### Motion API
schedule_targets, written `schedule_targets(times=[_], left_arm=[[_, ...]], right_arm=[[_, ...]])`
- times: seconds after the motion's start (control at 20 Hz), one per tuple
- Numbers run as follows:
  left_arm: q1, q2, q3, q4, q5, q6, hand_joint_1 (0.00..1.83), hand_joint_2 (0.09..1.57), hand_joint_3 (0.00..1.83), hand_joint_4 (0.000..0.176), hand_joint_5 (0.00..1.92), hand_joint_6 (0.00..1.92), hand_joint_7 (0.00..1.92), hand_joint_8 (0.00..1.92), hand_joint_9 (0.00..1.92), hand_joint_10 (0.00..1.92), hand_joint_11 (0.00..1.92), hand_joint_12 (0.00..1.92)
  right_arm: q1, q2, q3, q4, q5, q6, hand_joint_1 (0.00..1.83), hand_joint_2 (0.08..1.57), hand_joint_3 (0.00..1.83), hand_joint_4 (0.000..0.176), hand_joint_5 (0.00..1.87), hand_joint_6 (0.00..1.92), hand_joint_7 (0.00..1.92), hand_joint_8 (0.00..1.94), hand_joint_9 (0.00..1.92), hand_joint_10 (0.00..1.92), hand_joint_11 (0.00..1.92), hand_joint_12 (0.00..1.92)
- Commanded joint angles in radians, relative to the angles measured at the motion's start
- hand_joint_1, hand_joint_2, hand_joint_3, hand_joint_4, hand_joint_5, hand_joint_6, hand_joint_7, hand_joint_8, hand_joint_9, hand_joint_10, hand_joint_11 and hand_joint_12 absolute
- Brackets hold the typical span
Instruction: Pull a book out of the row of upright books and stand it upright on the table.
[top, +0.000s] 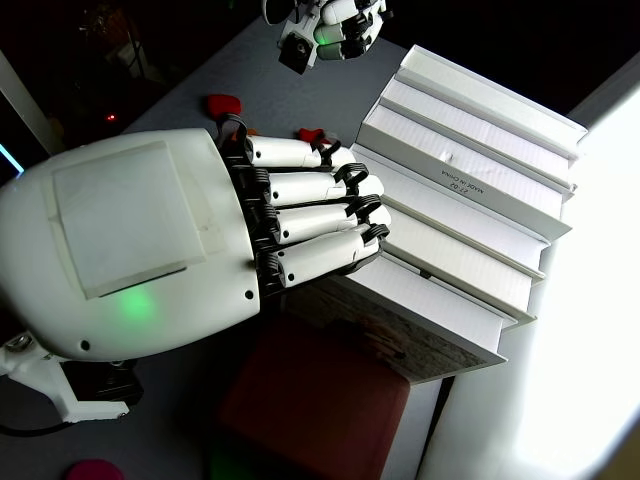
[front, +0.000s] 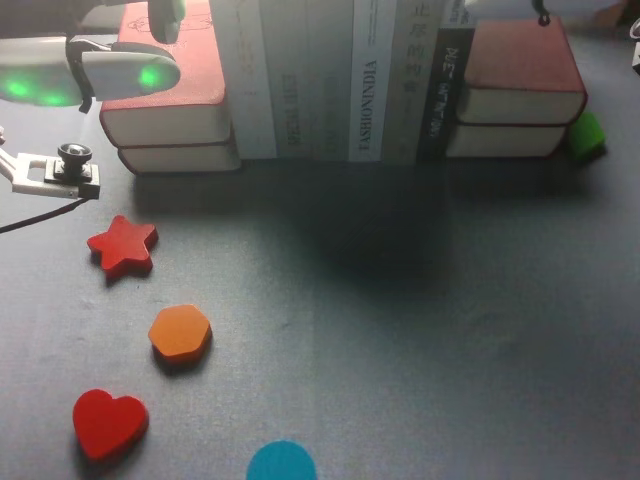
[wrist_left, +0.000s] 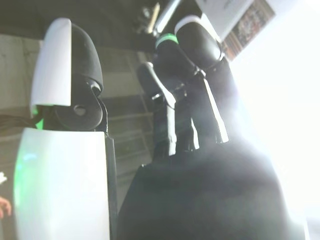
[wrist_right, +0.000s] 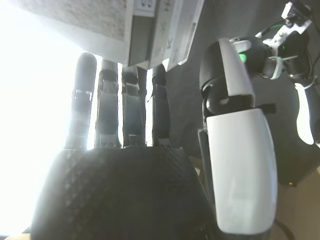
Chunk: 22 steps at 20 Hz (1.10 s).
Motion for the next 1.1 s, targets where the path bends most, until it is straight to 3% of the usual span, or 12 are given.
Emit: schedule_targets(times=[0.0,0.1,0.25,0.35,0.45,0.6,0.65,0.7,0.85,0.9,0.95,1.05], left_arm=[[-0.013,-0.002,0.000,-0.068,-0.096,-0.009,1.32,1.02,0.01,0.000,0.35,1.07,0.27,1.43,0.51,1.64,0.58,1.77],[-0.011,-0.001,-0.001,-0.068,-0.096,-0.009,1.35,1.01,0.00,0.000,0.38,1.04,0.30,1.42,0.52,1.61,0.58,1.74],[-0.011,-0.002,-0.001,-0.068,-0.096,-0.009,1.35,1.00,0.00,0.000,0.40,0.98,0.30,1.40,0.52,1.59,0.60,1.72],[-0.008,-0.001,-0.002,-0.068,-0.094,-0.009,1.35,1.00,0.00,0.000,0.44,0.94,0.29,1.37,0.49,1.58,0.58,1.72],[-0.005,-0.002,-0.002,-0.068,-0.094,-0.009,1.36,0.99,0.00,0.000,0.45,0.92,0.29,1.35,0.48,1.59,0.58,1.71],[-0.003,-0.002,-0.002,-0.069,-0.094,-0.009,1.35,1.00,0.00,0.000,0.43,0.94,0.30,1.33,0.51,1.60,0.59,1.70],[-0.006,-0.003,-0.002,-0.068,-0.093,-0.009,1.36,0.99,0.00,0.000,0.43,0.93,0.33,1.34,0.53,1.59,0.59,1.73],[-0.008,-0.004,-0.002,-0.067,-0.092,-0.009,1.36,0.99,0.00,0.000,0.43,0.93,0.33,1.34,0.53,1.59,0.59,1.73],[-0.010,-0.006,-0.002,-0.065,-0.091,-0.009,1.37,1.00,0.00,0.000,0.41,0.98,0.29,1.44,0.53,1.64,0.60,1.74],[-0.010,-0.005,-0.002,-0.065,-0.093,-0.009,1.37,1.00,0.00,0.000,0.41,0.98,0.29,1.44,0.53,1.64,0.60,1.74],[-0.012,-0.005,-0.002,-0.064,-0.092,-0.009,1.39,1.00,0.00,0.000,0.37,1.08,0.29,1.45,0.51,1.62,0.61,1.72],[-0.011,-0.004,-0.002,-0.064,-0.093,-0.009,1.38,1.00,0.00,0.000,0.37,1.11,0.30,1.45,0.53,1.59,0.60,1.70]], right_arm=[[0.023,-0.003,-0.003,0.050,0.071,0.006,0.84,1.08,0.00,0.104,0.46,0.00,0.24,0.00,0.17,0.41,0.00,1.68],[0.025,-0.003,-0.009,0.049,0.071,0.006,0.85,1.09,0.00,0.100,0.45,0.00,0.23,0.00,0.17,0.41,0.00,1.68],[0.028,-0.003,-0.011,0.043,0.071,0.006,0.84,1.10,0.00,0.112,0.45,0.00,0.26,0.00,0.21,0.38,0.00,1.60],[0.032,-0.003,-0.017,0.042,0.071,0.006,0.86,1.07,0.00,0.085,0.44,0.00,0.23,0.00,0.19,0.34,0.00,1.54],[0.044,-0.002,-0.021,0.040,0.070,0.006,0.87,1.07,0.00,0.099,0.45,0.00,0.23,0.00,0.19,0.34,0.00,1.54],[0.072,0.000,-0.021,0.024,0.066,0.003,0.91,1.07,0.00,0.096,0.48,0.01,0.24,0.00,0.19,0.36,0.00,1.59],[0.083,0.000,-0.020,0.018,0.058,-0.003,0.90,1.07,0.00,0.118,0.49,0.00,0.25,0.00,0.15,0.50,0.00,1.57],[0.087,0.000,-0.016,0.016,0.054,-0.003,0.90,1.07,0.00,0.118,0.49,0.00,0.25,0.00,0.15,0.50,0.00,1.57],[0.104,0.000,0.003,0.004,0.030,-0.003,0.96,1.08,0.00,0.110,0.51,0.00,0.28,0.00,0.17,0.50,0.00,1.37],[0.107,0.000,0.009,-0.001,0.022,-0.003,0.96,1.08,0.00,0.110,0.51,0.00,0.28,0.00,0.17,0.50,0.00,1.37],[0.108,-0.002,0.014,-0.003,0.014,-0.003,0.92,1.09,0.00,0.079,0.46,0.00,0.25,0.00,0.19,0.42,0.00,1.44],[0.108,-0.007,0.027,-0.003,0.000,-0.003,0.93,1.10,0.00,0.081,0.47,0.00,0.26,0.00,0.20,0.41,0.00,1.50]])
